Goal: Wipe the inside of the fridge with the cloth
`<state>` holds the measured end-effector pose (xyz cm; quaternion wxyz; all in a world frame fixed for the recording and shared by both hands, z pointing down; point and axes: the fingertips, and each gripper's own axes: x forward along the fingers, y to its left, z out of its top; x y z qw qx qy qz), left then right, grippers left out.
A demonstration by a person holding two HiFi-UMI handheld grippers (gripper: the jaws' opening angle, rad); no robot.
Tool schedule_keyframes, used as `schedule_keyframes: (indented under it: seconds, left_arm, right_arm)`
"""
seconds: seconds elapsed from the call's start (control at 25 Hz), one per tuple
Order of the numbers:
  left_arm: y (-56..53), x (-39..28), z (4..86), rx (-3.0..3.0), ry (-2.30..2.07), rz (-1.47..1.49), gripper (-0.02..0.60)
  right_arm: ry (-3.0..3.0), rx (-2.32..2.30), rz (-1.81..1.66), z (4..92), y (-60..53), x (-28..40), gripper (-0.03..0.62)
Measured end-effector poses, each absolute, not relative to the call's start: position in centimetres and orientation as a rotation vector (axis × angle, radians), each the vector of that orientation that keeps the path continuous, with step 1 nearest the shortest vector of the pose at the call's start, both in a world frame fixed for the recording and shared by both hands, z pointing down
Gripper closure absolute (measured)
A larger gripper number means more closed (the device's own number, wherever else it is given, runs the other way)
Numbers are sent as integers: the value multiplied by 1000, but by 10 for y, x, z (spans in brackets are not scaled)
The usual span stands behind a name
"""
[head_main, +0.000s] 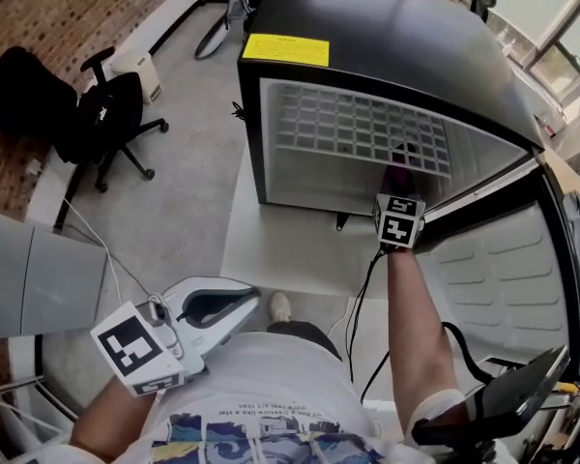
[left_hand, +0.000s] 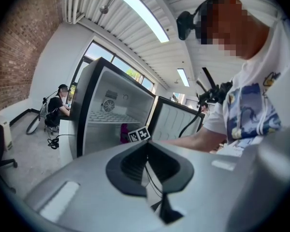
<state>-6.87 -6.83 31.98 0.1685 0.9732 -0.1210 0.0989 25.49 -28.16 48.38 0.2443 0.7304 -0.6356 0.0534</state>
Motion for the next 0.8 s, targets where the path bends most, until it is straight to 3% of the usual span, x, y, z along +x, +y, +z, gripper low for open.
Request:
schedule_keyframes:
  seconds: [0.8]
  left_arm:
    - [-125,-34,308,2698,-473,331,577]
  right_arm:
    - [-1572,1888,205,508,-364,289,540]
